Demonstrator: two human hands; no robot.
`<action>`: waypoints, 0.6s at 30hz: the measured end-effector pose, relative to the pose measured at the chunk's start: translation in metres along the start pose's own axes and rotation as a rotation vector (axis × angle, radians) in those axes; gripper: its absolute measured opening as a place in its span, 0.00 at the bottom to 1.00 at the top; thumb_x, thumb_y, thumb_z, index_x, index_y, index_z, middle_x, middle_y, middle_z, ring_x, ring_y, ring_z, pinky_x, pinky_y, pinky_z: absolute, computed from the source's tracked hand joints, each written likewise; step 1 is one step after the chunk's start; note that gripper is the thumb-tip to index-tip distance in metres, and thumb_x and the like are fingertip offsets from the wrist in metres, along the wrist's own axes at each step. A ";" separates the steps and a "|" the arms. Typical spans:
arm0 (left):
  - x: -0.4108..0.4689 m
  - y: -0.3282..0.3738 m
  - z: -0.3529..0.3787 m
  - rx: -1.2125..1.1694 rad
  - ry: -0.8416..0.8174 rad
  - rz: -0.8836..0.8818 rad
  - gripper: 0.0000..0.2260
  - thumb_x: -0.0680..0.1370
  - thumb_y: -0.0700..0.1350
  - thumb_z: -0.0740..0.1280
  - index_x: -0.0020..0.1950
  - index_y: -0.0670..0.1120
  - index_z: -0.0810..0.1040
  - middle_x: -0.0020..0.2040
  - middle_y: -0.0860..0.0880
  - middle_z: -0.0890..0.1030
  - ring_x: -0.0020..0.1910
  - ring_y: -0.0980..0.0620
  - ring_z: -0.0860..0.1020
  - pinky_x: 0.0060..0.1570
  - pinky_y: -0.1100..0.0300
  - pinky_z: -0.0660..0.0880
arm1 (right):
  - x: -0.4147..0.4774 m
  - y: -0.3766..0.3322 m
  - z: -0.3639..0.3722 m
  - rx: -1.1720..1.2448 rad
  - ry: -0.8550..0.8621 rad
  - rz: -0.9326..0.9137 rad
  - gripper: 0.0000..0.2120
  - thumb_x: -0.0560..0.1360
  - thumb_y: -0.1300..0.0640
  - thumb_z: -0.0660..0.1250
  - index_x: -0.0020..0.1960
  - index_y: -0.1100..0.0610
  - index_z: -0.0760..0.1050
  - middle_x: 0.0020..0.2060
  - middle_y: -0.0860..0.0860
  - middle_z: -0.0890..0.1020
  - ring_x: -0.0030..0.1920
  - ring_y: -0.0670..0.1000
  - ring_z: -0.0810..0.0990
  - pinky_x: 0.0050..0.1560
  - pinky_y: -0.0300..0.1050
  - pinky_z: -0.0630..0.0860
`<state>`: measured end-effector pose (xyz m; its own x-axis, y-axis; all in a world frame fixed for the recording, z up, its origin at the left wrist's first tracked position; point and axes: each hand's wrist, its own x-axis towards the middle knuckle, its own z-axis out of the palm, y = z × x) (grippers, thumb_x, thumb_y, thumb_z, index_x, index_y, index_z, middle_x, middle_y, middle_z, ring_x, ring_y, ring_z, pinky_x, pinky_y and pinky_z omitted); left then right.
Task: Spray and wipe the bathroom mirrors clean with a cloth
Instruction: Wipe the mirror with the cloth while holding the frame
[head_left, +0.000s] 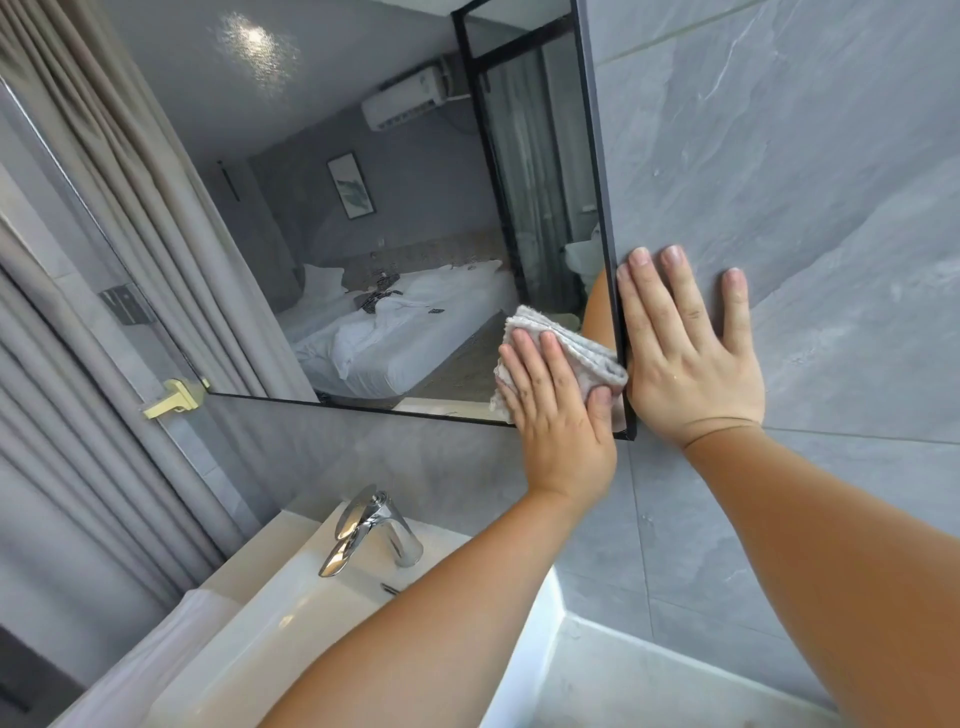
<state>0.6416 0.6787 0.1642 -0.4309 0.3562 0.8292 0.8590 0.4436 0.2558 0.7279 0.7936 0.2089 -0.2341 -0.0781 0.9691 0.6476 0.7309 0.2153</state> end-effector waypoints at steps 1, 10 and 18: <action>-0.002 -0.003 -0.001 0.016 -0.008 0.049 0.30 0.86 0.56 0.44 0.83 0.41 0.39 0.83 0.39 0.38 0.82 0.37 0.40 0.79 0.35 0.44 | 0.000 0.000 0.001 -0.003 0.006 0.001 0.34 0.81 0.54 0.59 0.84 0.61 0.54 0.83 0.54 0.59 0.82 0.56 0.57 0.81 0.64 0.46; -0.016 -0.002 -0.014 0.030 -0.066 0.312 0.25 0.86 0.44 0.54 0.83 0.45 0.53 0.84 0.49 0.50 0.83 0.42 0.50 0.79 0.36 0.52 | -0.001 0.001 0.001 -0.018 0.004 0.009 0.30 0.85 0.50 0.53 0.84 0.60 0.54 0.82 0.53 0.60 0.82 0.56 0.57 0.81 0.63 0.46; -0.027 0.020 -0.056 -0.423 -0.178 0.066 0.21 0.87 0.42 0.52 0.81 0.47 0.64 0.82 0.50 0.61 0.83 0.51 0.52 0.81 0.47 0.49 | 0.004 0.000 -0.002 0.008 -0.001 0.014 0.30 0.84 0.52 0.58 0.83 0.60 0.57 0.82 0.52 0.62 0.81 0.55 0.59 0.82 0.62 0.47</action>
<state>0.6860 0.6315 0.1745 -0.3801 0.5249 0.7616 0.9078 0.0539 0.4160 0.7285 0.7919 0.2135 -0.2254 -0.0669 0.9720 0.6449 0.7375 0.2003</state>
